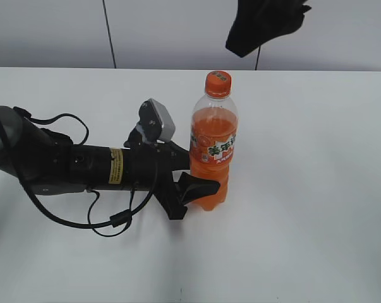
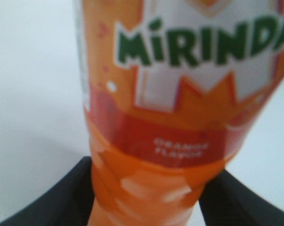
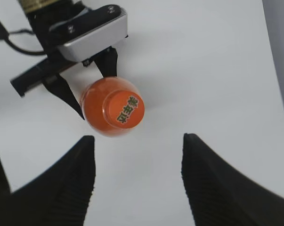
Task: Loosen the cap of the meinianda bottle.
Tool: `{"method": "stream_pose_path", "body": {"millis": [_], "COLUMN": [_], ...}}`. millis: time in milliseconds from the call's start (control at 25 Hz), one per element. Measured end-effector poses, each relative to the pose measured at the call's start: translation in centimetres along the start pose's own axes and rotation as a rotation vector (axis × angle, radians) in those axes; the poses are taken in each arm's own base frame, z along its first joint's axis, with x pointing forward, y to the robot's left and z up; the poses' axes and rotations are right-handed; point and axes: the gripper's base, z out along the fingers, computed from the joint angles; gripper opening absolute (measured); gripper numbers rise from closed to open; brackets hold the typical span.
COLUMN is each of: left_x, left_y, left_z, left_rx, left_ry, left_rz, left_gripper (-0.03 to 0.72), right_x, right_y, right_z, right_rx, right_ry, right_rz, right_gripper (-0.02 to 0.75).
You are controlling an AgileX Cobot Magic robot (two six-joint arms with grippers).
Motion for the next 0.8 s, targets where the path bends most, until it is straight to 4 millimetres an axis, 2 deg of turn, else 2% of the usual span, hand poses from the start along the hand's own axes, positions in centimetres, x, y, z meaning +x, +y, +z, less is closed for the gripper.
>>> {"method": "stream_pose_path", "body": {"millis": [200,320,480,680,800], "left_x": [0.00,0.00,0.00,0.00,0.01], "left_y": [0.00,0.00,0.00,0.00,0.00], "left_z": [0.00,0.00,0.00,0.00,0.00], "left_rx": [0.000,0.000,0.000,0.000,0.000], "left_ry": [0.000,0.000,0.000,0.000,0.001], "left_rz": [0.000,0.000,0.000,0.000,0.000], "left_gripper": [0.409,0.409,0.409,0.409,0.409], "right_x": [0.01,-0.01,-0.07,-0.09,-0.17], "right_y": [0.07,0.09,0.15,0.18,0.10], "right_z": [-0.36,-0.36,-0.36,-0.36,0.40], "right_rx": [0.002,-0.002,-0.012,-0.017,-0.026], "right_ry": [-0.009,-0.010,-0.013,-0.013,0.003], "right_rz": [0.580,0.843,0.968,0.992,0.997], "right_gripper": [0.440,0.440,0.440,0.440,0.440]}}
